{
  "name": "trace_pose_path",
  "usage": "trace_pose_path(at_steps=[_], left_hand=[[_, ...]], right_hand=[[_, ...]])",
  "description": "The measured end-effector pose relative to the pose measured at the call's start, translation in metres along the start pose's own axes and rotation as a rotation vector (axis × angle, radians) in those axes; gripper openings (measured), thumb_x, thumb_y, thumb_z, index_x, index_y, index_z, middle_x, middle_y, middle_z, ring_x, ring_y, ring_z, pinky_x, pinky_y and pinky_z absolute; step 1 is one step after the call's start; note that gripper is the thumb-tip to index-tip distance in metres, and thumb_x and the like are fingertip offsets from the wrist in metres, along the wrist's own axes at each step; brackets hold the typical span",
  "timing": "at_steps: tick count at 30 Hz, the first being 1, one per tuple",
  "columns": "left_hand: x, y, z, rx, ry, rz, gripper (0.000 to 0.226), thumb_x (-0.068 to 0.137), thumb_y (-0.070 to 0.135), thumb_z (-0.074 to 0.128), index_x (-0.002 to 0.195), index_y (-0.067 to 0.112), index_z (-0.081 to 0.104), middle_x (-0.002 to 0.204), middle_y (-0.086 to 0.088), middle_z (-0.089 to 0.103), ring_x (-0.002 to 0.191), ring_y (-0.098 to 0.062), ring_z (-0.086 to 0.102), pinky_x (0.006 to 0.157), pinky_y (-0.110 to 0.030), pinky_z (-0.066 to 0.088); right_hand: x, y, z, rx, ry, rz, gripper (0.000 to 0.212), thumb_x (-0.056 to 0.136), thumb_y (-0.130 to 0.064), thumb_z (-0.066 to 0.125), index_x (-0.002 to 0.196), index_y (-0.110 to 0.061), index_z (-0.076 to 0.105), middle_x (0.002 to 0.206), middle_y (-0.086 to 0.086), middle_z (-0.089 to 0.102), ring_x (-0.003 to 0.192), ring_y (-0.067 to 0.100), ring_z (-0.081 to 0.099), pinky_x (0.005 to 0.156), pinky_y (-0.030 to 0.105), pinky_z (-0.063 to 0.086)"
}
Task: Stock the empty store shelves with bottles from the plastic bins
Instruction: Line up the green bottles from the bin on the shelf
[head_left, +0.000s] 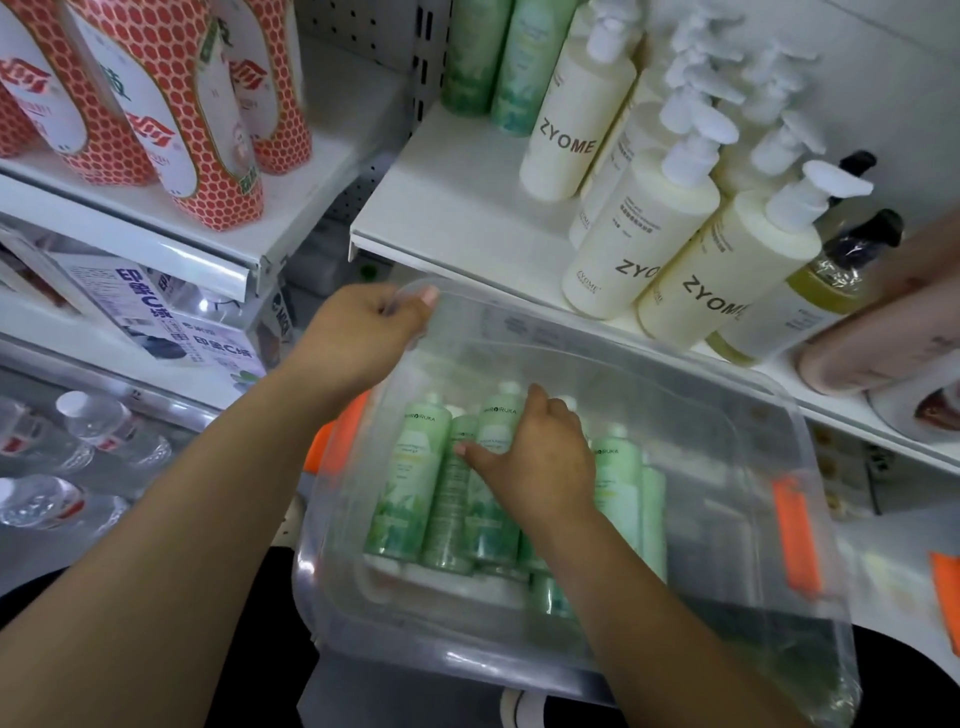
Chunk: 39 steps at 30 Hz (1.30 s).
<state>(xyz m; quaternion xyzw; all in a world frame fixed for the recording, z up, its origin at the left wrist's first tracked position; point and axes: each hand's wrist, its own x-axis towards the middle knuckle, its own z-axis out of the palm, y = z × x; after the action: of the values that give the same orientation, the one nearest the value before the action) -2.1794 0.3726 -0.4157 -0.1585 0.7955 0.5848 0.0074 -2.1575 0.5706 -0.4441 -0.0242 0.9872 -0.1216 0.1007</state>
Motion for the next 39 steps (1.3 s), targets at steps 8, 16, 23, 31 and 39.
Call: trace_pose_path(at_steps=[8, 16, 23, 31, 39], left_hand=[[0.000, 0.002, 0.001, 0.007, -0.007, -0.003, 0.060, 0.087, 0.062, 0.054, 0.097, 0.006, 0.071, 0.103, -0.016, 0.074, 0.103, -0.033, 0.068, 0.090, -0.051, 0.053], [0.003, 0.006, 0.000, 0.000, -0.029, -0.043, 0.058, 0.089, 0.061, 0.055, 0.097, 0.007, 0.073, 0.101, -0.014, 0.075, 0.101, -0.032, 0.070, 0.091, -0.049, 0.053], [0.008, 0.012, 0.000, -0.052, 0.043, -0.119, 0.055, 0.095, 0.060, 0.050, 0.094, 0.011, 0.074, 0.095, 0.000, 0.075, 0.085, -0.019, 0.069, 0.064, -0.026, 0.043], [0.019, 0.017, -0.004, -0.148, 0.193, -0.189, 0.054, 0.099, 0.048, 0.053, 0.088, -0.002, 0.072, 0.068, -0.004, 0.067, 0.052, -0.010, 0.058, 0.047, -0.016, 0.042], [0.026, 0.023, 0.004, -0.317, 0.184, -0.215, 0.049, 0.091, 0.048, 0.065, 0.057, 0.012, 0.066, 0.080, -0.014, 0.075, 0.088, -0.029, 0.073, 0.077, -0.032, 0.049]], right_hand=[[0.001, 0.002, 0.002, -0.125, -0.040, -0.081, 0.092, 0.081, -0.078, 0.054, 0.146, -0.017, 0.033, 0.119, 0.004, 0.059, 0.110, 0.025, 0.059, 0.073, 0.034, 0.046], [-0.005, 0.001, 0.000, 0.237, -0.174, -0.001, 0.092, 0.074, -0.063, 0.075, 0.146, -0.023, 0.033, 0.107, -0.004, 0.068, 0.099, 0.018, 0.065, 0.083, 0.038, 0.057], [-0.032, 0.005, -0.049, 0.664, -0.009, 0.089, 0.052, 0.063, -0.043, 0.092, 0.103, -0.029, 0.062, 0.084, -0.013, 0.071, 0.074, -0.003, 0.067, 0.064, 0.018, 0.057], [-0.042, -0.031, -0.139, 0.831, 0.199, -0.110, 0.059, 0.059, -0.041, 0.092, 0.109, -0.033, 0.062, 0.098, -0.016, 0.073, 0.086, 0.001, 0.071, 0.071, 0.021, 0.057], [0.017, -0.068, -0.199, 0.809, 0.335, -0.235, 0.062, 0.061, -0.030, 0.096, 0.111, -0.018, 0.062, 0.096, -0.006, 0.076, 0.084, 0.004, 0.073, 0.075, 0.029, 0.062]])
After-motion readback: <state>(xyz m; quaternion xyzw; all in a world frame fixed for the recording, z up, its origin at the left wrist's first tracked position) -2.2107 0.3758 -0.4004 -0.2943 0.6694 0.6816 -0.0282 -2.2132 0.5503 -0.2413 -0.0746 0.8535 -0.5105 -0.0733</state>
